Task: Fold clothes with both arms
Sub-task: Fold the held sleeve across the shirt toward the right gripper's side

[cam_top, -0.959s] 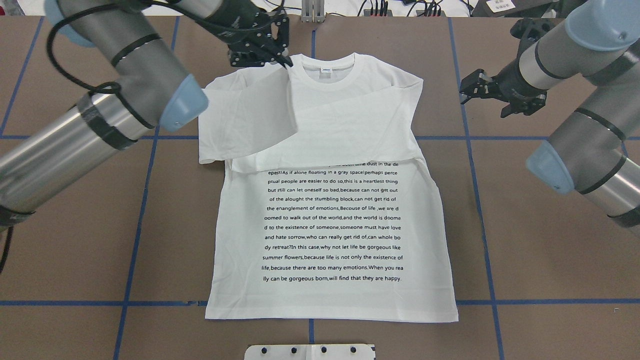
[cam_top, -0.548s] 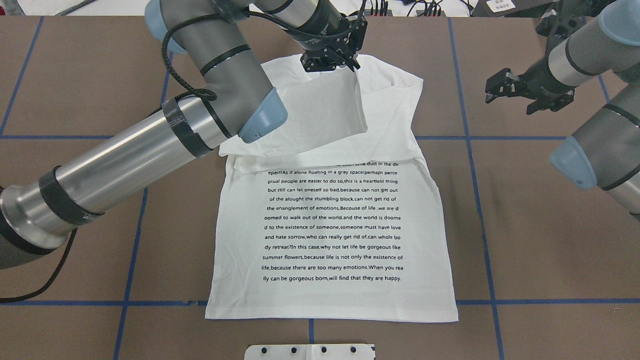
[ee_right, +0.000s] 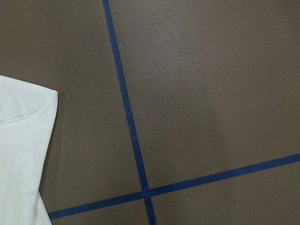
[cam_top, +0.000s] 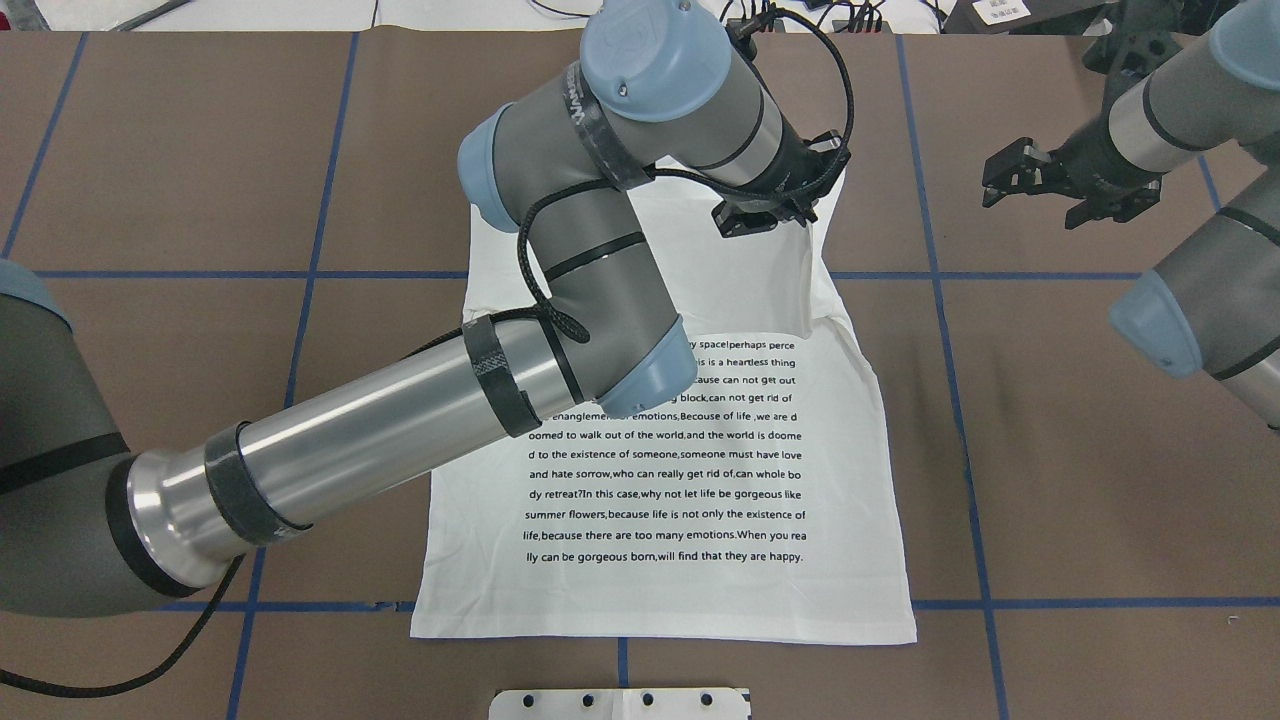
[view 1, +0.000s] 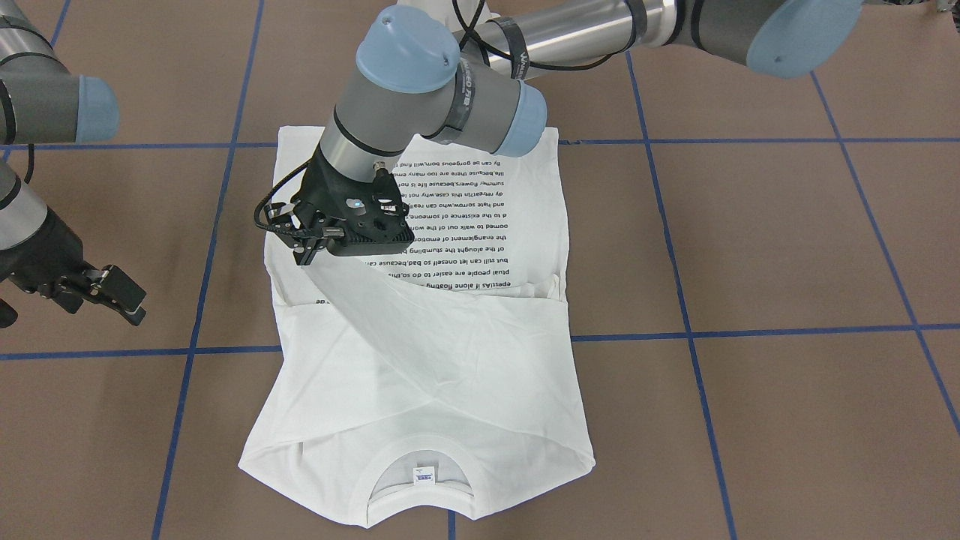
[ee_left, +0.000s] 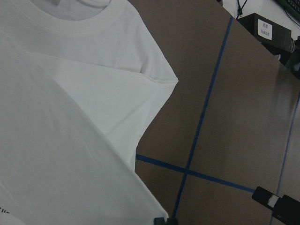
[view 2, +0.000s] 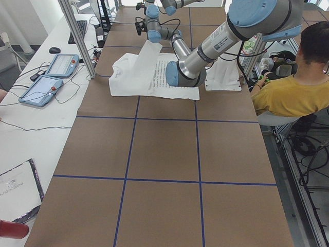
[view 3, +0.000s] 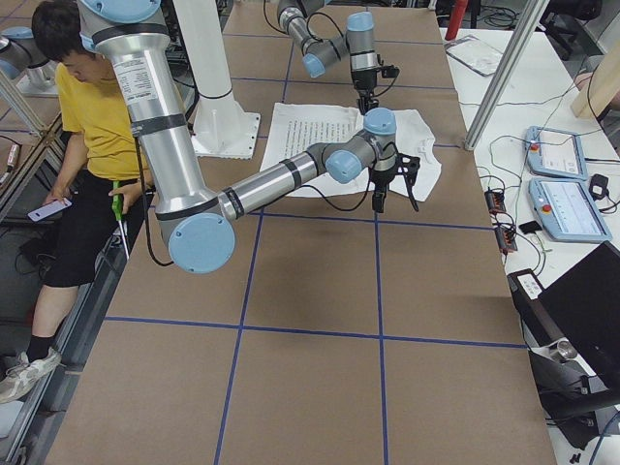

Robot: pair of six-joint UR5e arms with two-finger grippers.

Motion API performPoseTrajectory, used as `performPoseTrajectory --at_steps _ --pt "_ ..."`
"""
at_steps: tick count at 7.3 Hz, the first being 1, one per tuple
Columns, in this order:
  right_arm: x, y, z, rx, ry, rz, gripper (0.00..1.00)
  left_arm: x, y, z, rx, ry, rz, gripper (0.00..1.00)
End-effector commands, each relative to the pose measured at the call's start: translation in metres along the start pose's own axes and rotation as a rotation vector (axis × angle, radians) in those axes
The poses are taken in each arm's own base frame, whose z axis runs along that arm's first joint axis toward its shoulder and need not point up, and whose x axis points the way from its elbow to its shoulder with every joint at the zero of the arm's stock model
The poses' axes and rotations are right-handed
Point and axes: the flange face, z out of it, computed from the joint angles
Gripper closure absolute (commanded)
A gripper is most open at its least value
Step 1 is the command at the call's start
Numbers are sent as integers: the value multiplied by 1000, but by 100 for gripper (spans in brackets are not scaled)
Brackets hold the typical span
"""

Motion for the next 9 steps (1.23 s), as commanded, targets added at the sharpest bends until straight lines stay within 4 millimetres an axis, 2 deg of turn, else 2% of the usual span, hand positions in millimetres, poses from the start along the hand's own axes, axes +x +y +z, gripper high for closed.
performPoseTrajectory --at_steps 1,4,6,8,9 --pt "2 0 1 -2 3 2 0 -6 12 19 28 -1 5 100" --pt "5 0 6 -7 11 7 0 -9 24 29 21 -2 7 100" --pt "6 -1 8 -9 14 11 0 -8 49 39 42 25 1 100" --pt "7 -2 10 -11 18 14 0 -6 54 44 36 20 1 100" --pt "9 -3 12 -13 22 17 0 6 54 51 36 25 2 93"
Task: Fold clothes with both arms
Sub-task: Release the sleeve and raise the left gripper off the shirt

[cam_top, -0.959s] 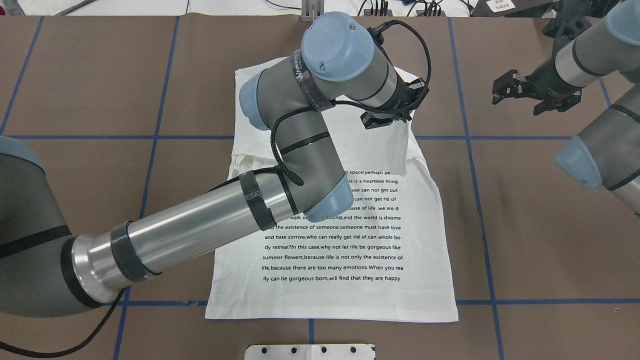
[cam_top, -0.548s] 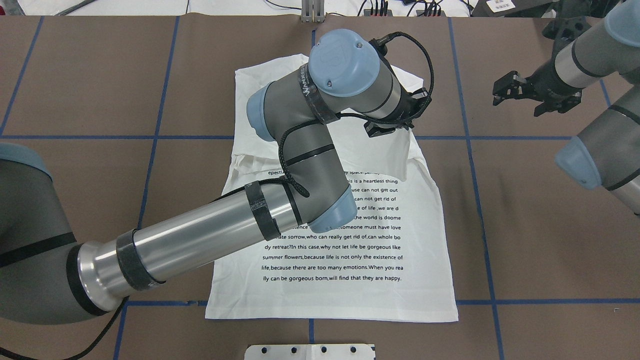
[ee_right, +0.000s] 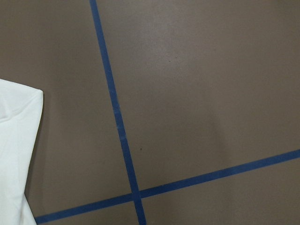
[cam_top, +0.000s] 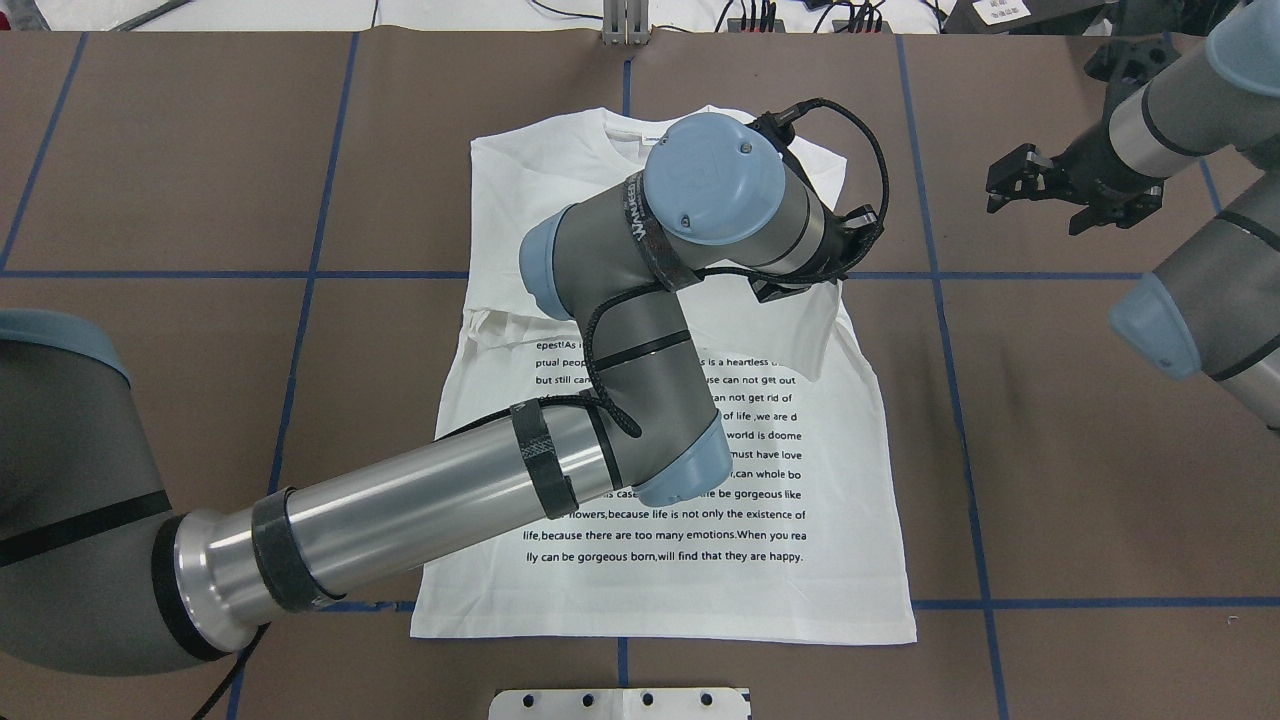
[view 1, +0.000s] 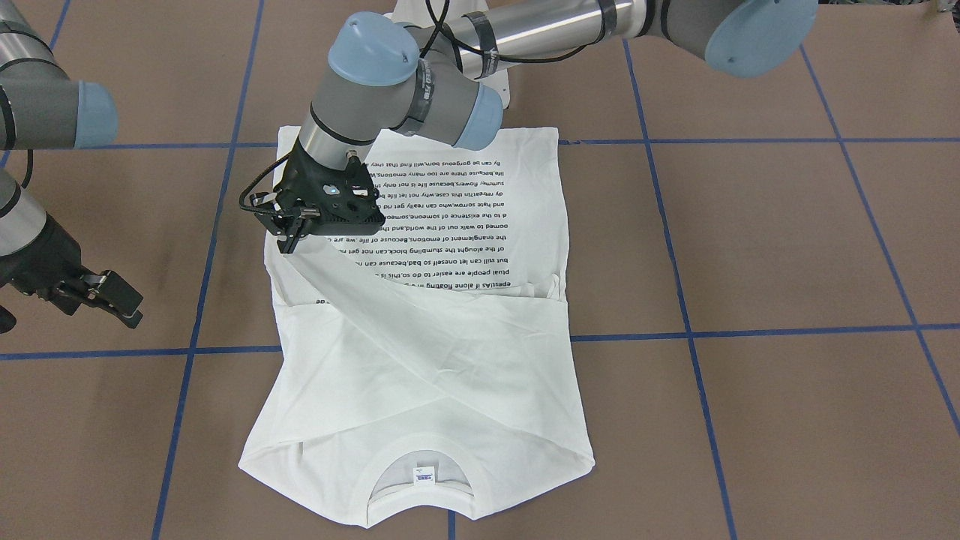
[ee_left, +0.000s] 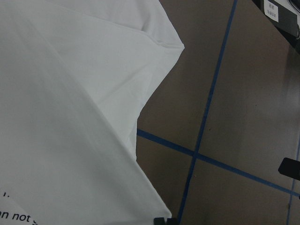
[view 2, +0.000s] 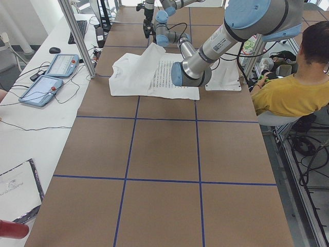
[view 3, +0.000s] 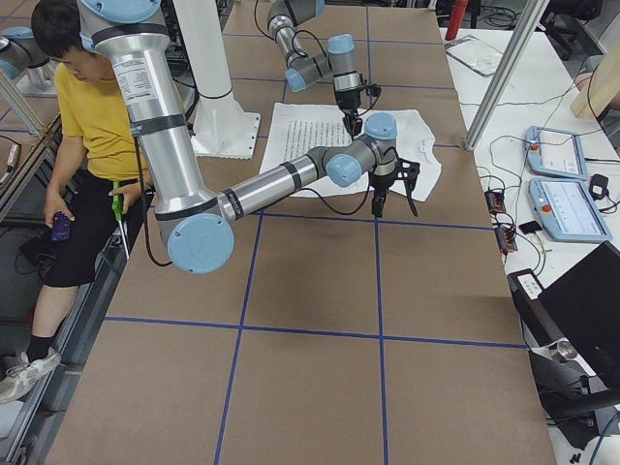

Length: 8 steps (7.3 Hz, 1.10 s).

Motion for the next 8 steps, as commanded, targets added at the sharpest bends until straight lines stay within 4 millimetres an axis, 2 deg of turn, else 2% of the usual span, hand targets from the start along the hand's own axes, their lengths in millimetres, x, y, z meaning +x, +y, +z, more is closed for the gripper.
performPoseTrajectory --at_steps 1,2,3,5,6,7,8 --pt "2 -2 4 -4 7 5 0 12 0 13 8 13 -5 74" --pt "3 -1 5 -5 8 7 0 15 1 13 14 19 -2 45" --pt "2 0 2 -2 4 6 0 21 4 10 11 27 0 35" --pt "-1 2 -1 -1 -4 12 0 24 4 7 11 35 0 33" --pt "-9 8 -8 0 -21 14 0 27 5 3 10 44 2 33" --pt "-29 30 -14 -47 -66 90 0 34 4 -14 6 65 8 34" --pt "-62 67 -20 -71 -100 171 0 26 -7 -20 19 54 9 34"
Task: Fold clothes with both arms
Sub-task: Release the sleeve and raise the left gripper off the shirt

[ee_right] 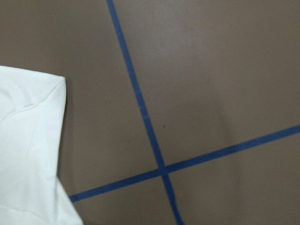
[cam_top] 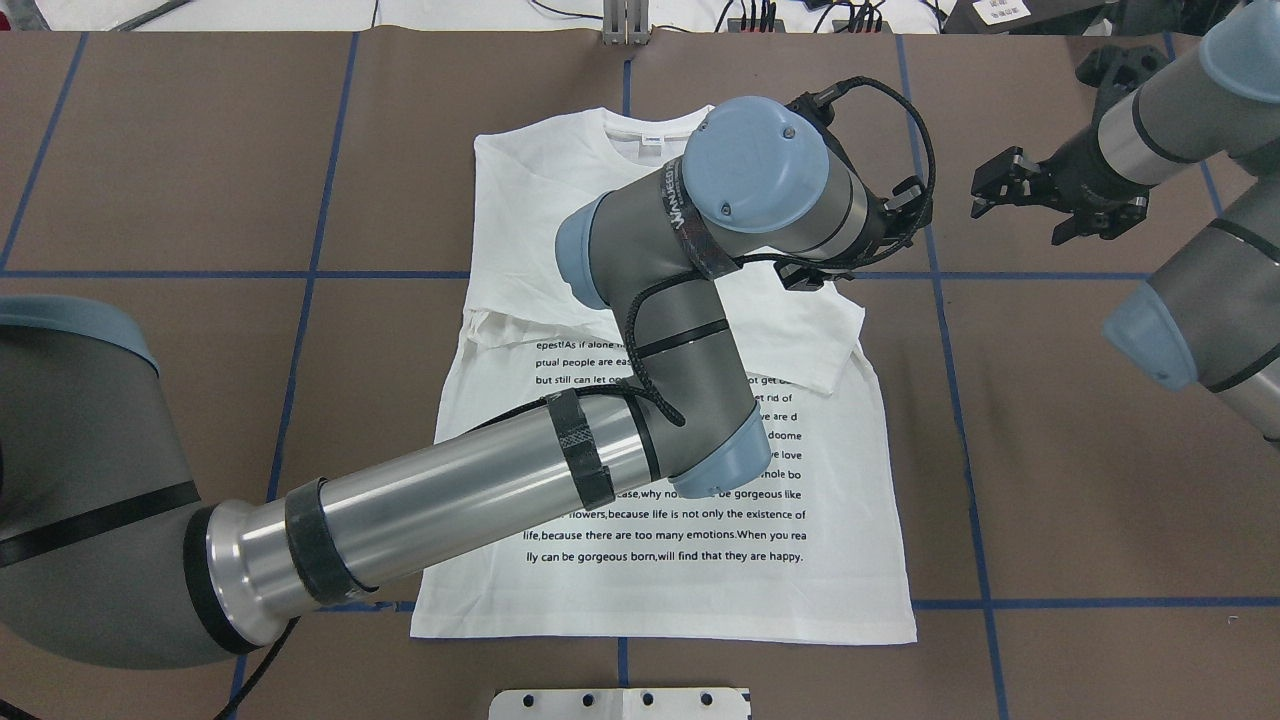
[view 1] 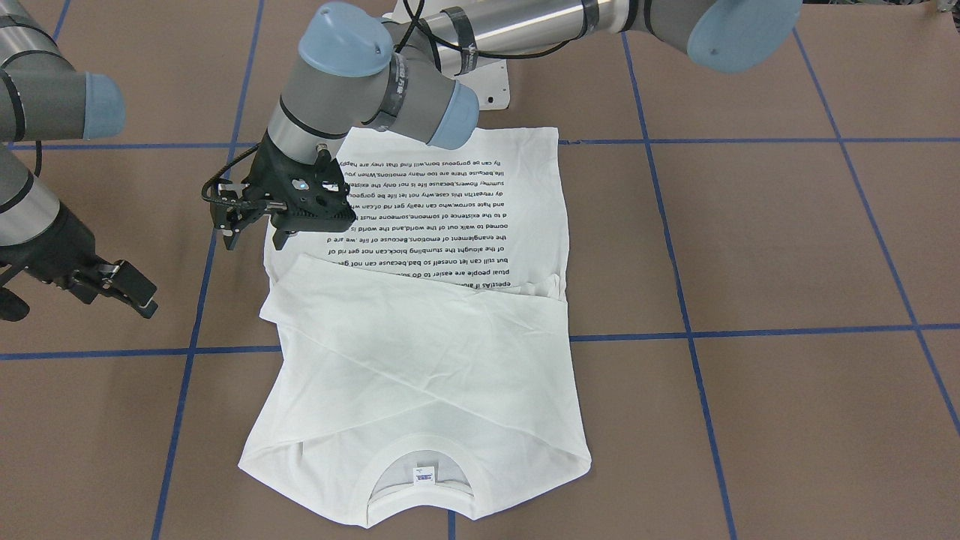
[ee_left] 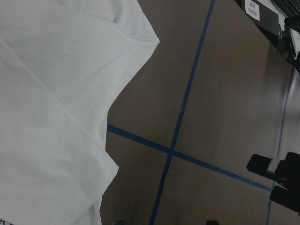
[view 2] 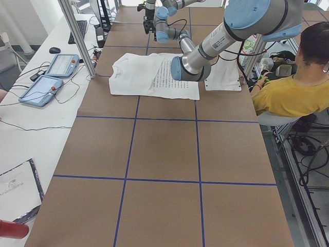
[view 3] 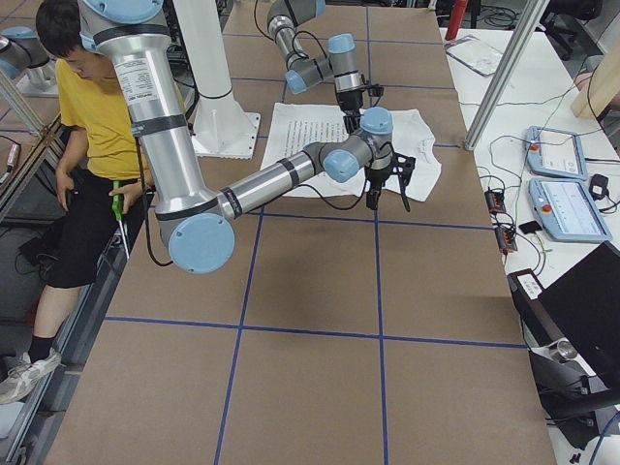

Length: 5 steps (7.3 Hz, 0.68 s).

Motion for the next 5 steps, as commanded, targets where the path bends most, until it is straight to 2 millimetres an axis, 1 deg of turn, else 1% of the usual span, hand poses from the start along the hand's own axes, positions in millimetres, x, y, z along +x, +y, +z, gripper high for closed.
performPoseTrajectory --at_steps 1,2,3,4,5 --pt "-43 78 -4 -44 -54 142 0 -37 -19 -29 -7 -11 15 36" --pt "-42 123 -2 -23 -48 163 0 -83 -40 -67 -35 -17 57 36" --pt "-43 163 3 -13 -42 209 0 -115 -52 -94 -25 -36 121 36" --pt "-50 208 18 8 -33 286 0 -133 -64 -111 -6 -54 156 37" --pt "-50 257 30 21 -23 367 0 -156 -81 -124 0 -73 166 38"
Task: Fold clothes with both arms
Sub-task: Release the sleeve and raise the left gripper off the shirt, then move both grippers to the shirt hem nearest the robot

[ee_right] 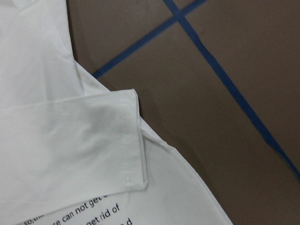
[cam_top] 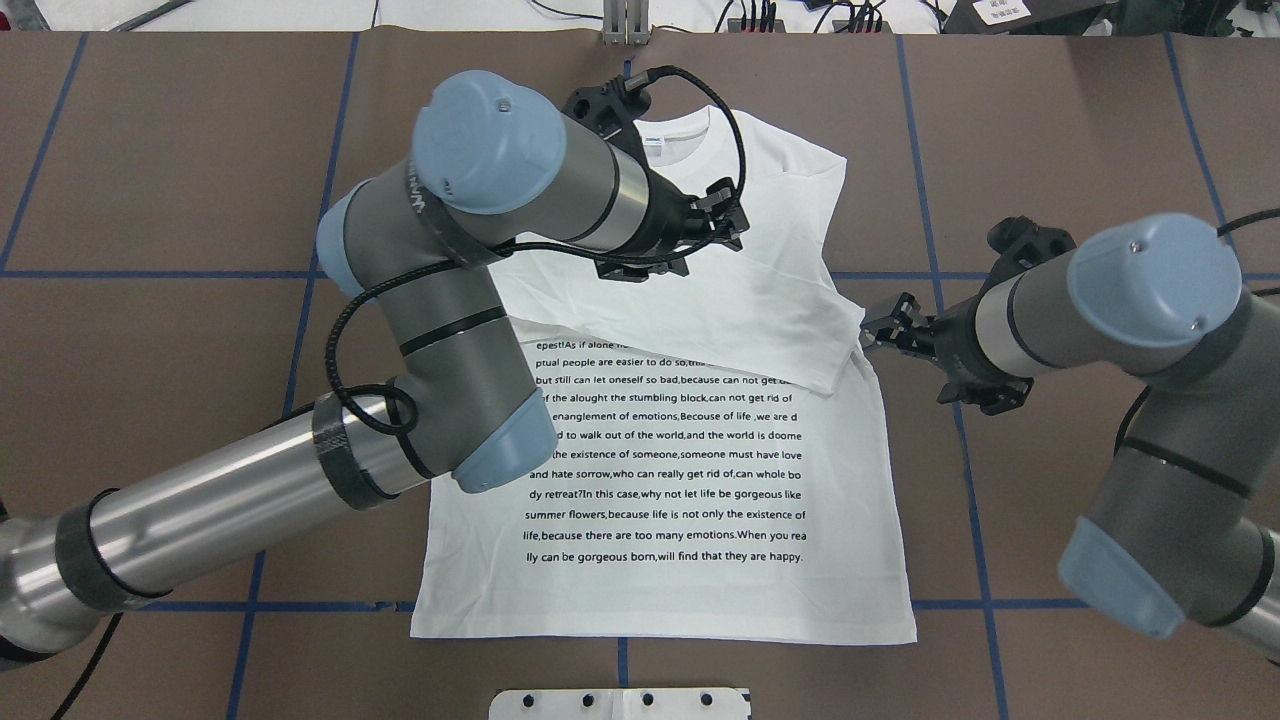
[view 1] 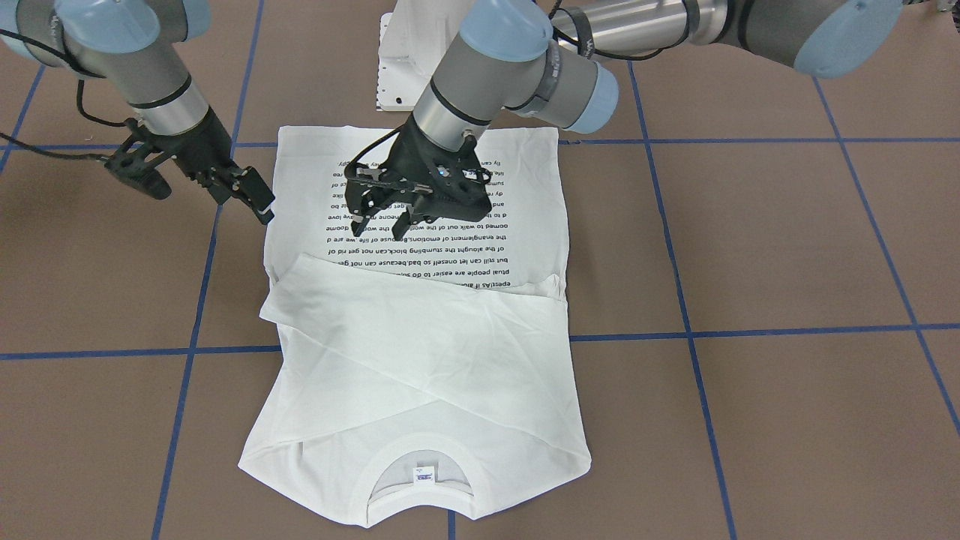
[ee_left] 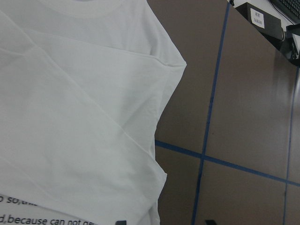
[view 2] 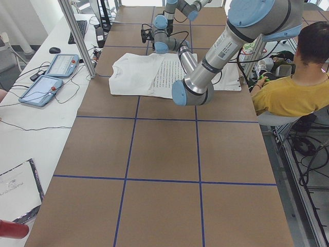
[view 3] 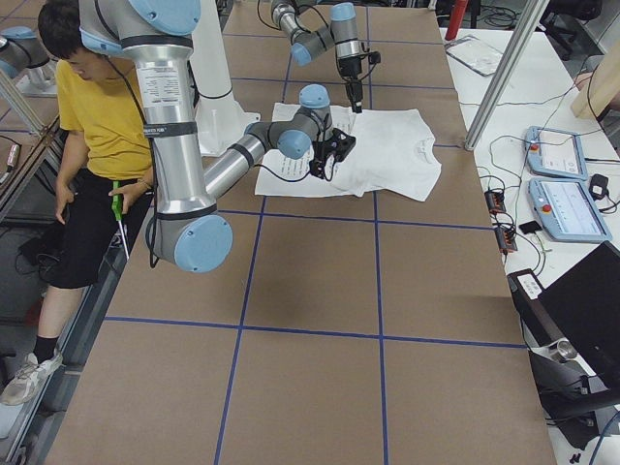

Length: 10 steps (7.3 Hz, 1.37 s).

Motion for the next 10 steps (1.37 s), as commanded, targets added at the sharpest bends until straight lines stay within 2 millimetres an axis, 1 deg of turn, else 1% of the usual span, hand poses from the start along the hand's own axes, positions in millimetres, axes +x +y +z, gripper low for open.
performPoseTrajectory --at_steps 1,2,3,4,5,6,7,8,10 --pt "38 105 26 46 13 146 2 -64 -23 -31 8 -47 69 38" --pt "50 152 37 79 -7 197 3 -89 -34 -39 23 -69 104 38" --pt "63 178 38 72 15 233 4 -99 -37 -35 23 -85 134 38" --pt "77 199 45 131 59 241 7 -104 -40 -35 26 -93 137 38" --pt "83 199 50 150 65 272 10 -113 -40 -35 26 -101 134 38" --pt "98 192 55 172 89 276 11 -116 -40 -35 26 -102 132 38" --pt "107 188 57 182 101 293 10 -116 -39 -34 24 -102 130 38" --pt "121 184 61 191 122 284 13 -116 -38 -34 23 -102 127 37" --pt "133 195 66 179 138 261 15 -117 -39 -34 24 -103 124 37"
